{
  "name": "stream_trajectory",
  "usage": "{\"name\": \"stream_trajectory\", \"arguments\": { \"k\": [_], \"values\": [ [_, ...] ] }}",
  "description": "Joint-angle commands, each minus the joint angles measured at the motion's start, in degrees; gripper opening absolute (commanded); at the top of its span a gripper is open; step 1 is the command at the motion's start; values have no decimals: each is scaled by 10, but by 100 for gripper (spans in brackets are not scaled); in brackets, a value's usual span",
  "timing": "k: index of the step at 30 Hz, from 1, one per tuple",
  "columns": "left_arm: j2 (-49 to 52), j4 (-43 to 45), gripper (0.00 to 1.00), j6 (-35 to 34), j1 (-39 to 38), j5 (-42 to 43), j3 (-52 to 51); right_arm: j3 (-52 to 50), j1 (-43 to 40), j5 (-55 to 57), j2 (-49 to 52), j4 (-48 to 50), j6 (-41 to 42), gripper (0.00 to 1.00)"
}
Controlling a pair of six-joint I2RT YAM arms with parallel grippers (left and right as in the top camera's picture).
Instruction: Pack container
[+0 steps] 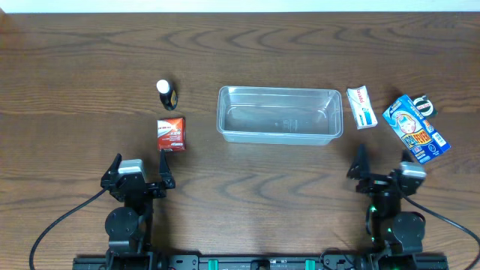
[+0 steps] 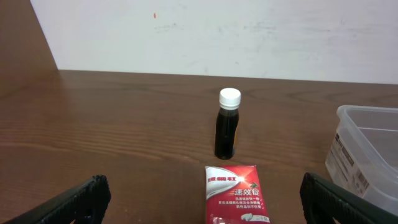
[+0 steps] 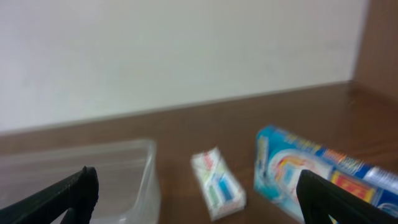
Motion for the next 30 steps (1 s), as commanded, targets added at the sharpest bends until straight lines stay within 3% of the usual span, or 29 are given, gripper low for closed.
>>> {"name": "stream_trajectory", "arguments": {
  "k": [1,8,14,20,25,30],
  "values": [
    [2,-8,98,10,0,-13,-19,0,-9,57,-3,33,15,99],
    [2,-8,98,10,0,-13,-19,55,-26,30,17,52,78,99],
    [2,-8,98,10,0,-13,-19,160,-65,28,95,58,18,99],
    [2,-8,98,10,0,-13,-19,337,-102,26,257,28,-57,99],
    [2,-8,98,10,0,-13,-19,521,-139,-41,408,-115,-87,99],
    [2,-8,98,10,0,-13,-19,727,-208,-135,569,-372,-106,99]
  ]
}}
